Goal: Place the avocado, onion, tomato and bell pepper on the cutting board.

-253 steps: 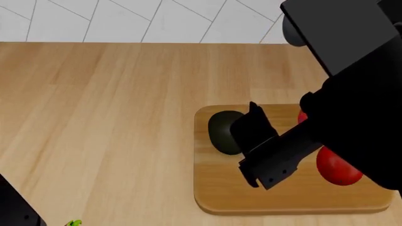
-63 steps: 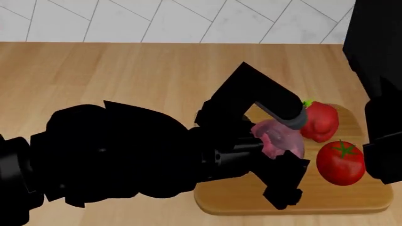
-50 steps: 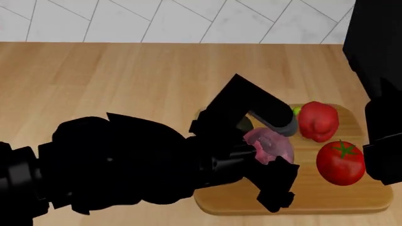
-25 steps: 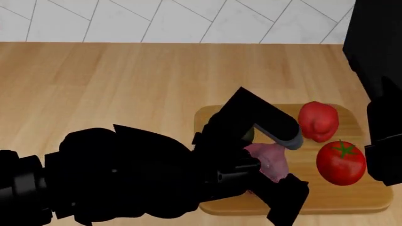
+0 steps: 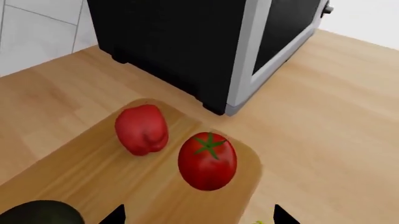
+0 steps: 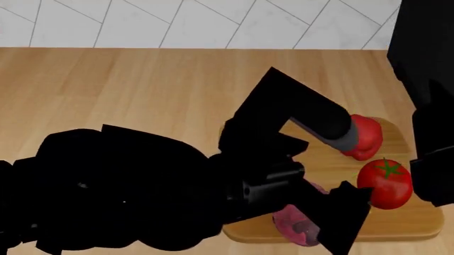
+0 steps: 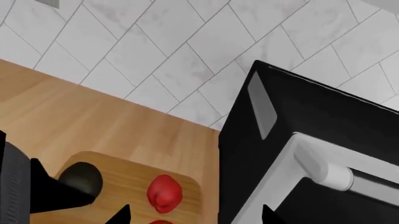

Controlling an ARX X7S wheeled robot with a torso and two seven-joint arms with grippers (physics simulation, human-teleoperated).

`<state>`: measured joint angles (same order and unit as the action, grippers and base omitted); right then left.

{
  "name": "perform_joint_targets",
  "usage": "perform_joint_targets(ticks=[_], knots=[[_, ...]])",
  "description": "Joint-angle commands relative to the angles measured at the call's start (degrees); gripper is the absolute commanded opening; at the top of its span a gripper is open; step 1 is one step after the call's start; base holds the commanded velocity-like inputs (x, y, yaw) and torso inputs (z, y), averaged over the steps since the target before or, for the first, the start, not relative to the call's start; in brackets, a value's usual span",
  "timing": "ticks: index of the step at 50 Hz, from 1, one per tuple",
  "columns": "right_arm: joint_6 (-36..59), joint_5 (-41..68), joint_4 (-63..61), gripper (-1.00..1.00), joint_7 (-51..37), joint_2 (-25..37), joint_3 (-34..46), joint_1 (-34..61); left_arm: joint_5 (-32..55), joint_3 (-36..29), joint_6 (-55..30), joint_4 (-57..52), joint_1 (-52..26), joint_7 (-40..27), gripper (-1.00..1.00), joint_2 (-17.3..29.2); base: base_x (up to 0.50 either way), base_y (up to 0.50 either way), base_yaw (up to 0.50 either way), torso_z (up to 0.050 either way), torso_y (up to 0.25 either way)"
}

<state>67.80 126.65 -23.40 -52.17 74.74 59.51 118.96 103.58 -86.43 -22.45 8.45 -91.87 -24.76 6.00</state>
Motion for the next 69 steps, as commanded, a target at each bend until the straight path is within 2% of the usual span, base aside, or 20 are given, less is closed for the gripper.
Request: perform_joint_targets(ticks=[1,14,28,36,43,56,63,69], knots=[[0.4,-0.5,-0.4,1.00,1.4,-1.8,-1.6,-0.2,0.2,3.8,1.0,-4.8,-1.9,-0.6,1.00,0.6,0.00,0.00,0.00,0.000,0.000],[1.1,1.2,-0.3,1.00,0.1,-1.9,-2.3,1.2,1.0,5.7,1.3,-8.2,-3.7,-2.3,1.00,2.5,0.00,0.00,0.00,0.000,0.000],[1.9,4.6,-0.1,1.00,-3.3,-3.0,-2.6,3.7,1.9,9.2,2.0,-17.8,-5.1,-4.5,1.00,12.6,0.00,0.00,0.00,0.000,0.000],[1.1,7.2,-1.9,1.00,-5.1,-2.6,-3.1,4.5,4.4,12.3,2.7,-26.2,-3.7,-3.7,1.00,22.5,0.00,0.00,0.00,0.000,0.000],[-0.2,11.5,-4.5,1.00,-8.5,-2.5,-3.2,6.1,4.7,14.8,3.8,-34.2,-2.0,-3.1,1.00,33.4,0.00,0.00,0.00,0.000,0.000],[-7.3,22.8,-12.5,1.00,-19.0,-5.1,-4.8,12.5,11.7,21.6,7.4,-49.7,-1.7,-4.1,1.00,51.8,0.00,0.00,0.00,0.000,0.000],[-11.8,28.1,-17.8,1.00,-23.6,-5.5,-7.2,14.3,15.2,24.6,9.2,-54.6,-2.5,-4.2,1.00,59.2,0.00,0.00,0.00,0.000,0.000],[-14.8,32.4,-21.1,1.00,-28.8,-9.0,-10.6,15.3,17.2,26.8,11.3,-57.7,-2.6,-3.9,1.00,65.1,0.00,0.00,0.00,0.000,0.000]])
